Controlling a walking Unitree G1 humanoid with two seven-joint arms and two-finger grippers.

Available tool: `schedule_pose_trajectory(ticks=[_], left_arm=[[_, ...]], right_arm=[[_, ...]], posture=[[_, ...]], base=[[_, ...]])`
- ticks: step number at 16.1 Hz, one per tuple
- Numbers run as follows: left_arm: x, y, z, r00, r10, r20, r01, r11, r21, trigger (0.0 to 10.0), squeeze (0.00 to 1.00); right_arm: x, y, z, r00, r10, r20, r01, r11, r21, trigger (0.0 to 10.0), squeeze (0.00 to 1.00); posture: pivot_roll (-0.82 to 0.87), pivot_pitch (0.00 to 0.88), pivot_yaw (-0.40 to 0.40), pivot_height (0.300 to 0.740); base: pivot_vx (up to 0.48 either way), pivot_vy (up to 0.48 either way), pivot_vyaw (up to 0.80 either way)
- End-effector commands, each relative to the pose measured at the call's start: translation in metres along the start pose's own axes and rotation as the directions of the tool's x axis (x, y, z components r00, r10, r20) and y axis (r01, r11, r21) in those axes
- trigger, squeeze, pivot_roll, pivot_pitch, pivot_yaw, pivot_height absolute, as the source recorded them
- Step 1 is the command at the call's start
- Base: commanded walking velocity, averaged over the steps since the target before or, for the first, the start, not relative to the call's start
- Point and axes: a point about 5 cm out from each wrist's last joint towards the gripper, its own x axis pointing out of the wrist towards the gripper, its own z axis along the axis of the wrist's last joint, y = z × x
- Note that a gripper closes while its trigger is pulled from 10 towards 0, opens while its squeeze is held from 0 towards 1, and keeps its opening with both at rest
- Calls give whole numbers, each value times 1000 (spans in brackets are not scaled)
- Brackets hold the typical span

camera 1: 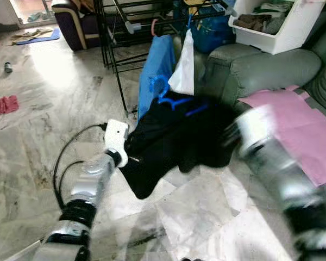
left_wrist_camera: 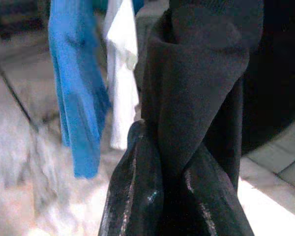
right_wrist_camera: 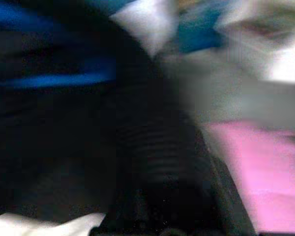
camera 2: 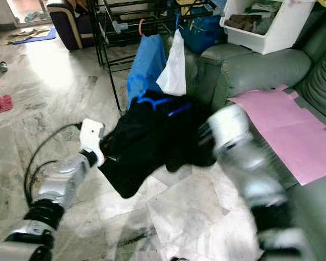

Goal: Hang hanger

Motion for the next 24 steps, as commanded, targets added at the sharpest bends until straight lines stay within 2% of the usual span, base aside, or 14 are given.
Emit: schedule_pose_trajectory(ticks=[1,2,3,5,6,8,9,13,16,19,20,21,22,24], left_arm=[[-8,12,9,999,16,48,-19,998,58,0,0],[-14,17,5,1000,-4,30,2,996,87,0,0],[-20,23,3,1000,-14,15,12,994,110,0,0],[-32,32,6,996,-90,21,86,987,136,0,0],[-35,32,9,991,-125,37,119,984,134,0,0],[-42,31,15,976,-200,91,188,974,129,0,0],[-46,27,22,952,-266,150,257,964,72,0,0],[-52,22,29,916,-338,218,351,936,-22,0,0],[-51,22,36,904,-331,269,370,923,-109,0,0],[-58,7,24,870,-462,173,483,869,-106,0,0],[-58,7,22,868,-469,163,488,867,-102,0,0],[-62,5,16,854,-507,117,518,849,-101,0,0],[-69,5,-1,841,-540,17,539,837,-95,0,0],[-76,6,-13,828,-558,-52,553,828,-93,0,0]], right_arm=[[-5,-39,1,983,-183,5,183,983,16,0,0],[-8,-66,7,956,-292,14,292,956,20,0,0],[-10,-84,11,935,-354,18,353,935,36,0,0],[-10,-104,13,918,-397,10,396,917,44,0,0],[-8,-107,13,916,-402,9,401,915,42,0,0],[-6,-107,10,920,-391,-3,391,920,41,0,0],[-6,-105,5,924,-382,-19,382,924,32,0,0],[-6,-102,-8,929,-366,-58,368,929,29,0,0],[-3,-98,-11,937,-344,-63,347,937,41,0,0],[3,-91,-5,956,-289,-46,292,955,62,0,0],[3,-91,-5,957,-285,-45,288,956,63,0,0],[7,-90,2,967,-252,-35,254,963,85,0,0],[13,-90,19,981,-192,-2,190,969,157,0,0],[18,-91,37,990,-138,30,132,980,150,0,0]], posture=[[-35,78,-30,740],[-36,79,-28,740],[-35,80,-28,740],[-29,81,-30,740],[-25,80,-32,740],[-20,80,-36,740],[-20,79,-38,740],[-21,74,-41,740],[-22,71,-41,740],[-21,71,-38,740],[-19,70,-38,740],[-17,71,-35,740],[-17,71,-35,740],[-18,71,-34,740]], base=[[0,0,0],[0,0,0],[0,0,0],[0,0,0],[0,0,0],[0,0,0],[0,0,0],[0,0,0],[0,0,0],[0,0,0],[0,0,0],[0,0,0],[0,0,0],[0,0,0]])
